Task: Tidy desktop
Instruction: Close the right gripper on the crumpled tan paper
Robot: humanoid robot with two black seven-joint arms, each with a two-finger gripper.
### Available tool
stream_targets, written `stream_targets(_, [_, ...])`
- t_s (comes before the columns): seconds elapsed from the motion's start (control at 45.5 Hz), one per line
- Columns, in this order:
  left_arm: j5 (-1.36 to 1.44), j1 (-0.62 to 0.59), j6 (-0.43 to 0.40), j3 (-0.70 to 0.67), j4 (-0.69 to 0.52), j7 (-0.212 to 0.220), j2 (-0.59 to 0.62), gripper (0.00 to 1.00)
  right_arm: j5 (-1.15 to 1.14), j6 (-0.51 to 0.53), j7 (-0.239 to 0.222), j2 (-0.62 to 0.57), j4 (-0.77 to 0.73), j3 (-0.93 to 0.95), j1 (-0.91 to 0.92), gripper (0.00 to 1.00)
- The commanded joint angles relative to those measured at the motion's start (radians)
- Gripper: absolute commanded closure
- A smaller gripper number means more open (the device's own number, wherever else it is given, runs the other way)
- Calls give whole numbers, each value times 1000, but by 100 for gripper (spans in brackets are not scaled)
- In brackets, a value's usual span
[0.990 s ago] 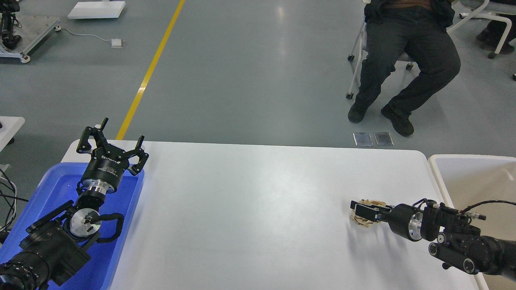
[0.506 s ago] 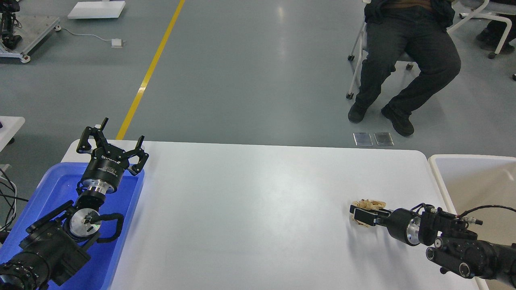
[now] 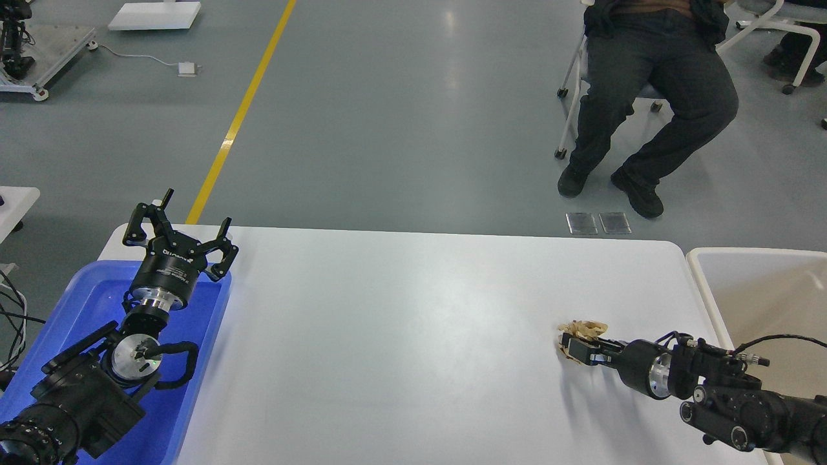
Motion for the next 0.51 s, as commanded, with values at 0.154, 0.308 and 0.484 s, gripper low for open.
stream_targets(0.154, [0,0,0,1,0,0,0,0,10,-5,11,4,-7,19,9,100])
stream_targets(0.308, [0,0,0,0,0,0,0,0,28,5,49,-16,2,32,16,100])
stream_targets(0.484, [0,0,0,0,0,0,0,0,45,8,95,-93,59,34,50,100])
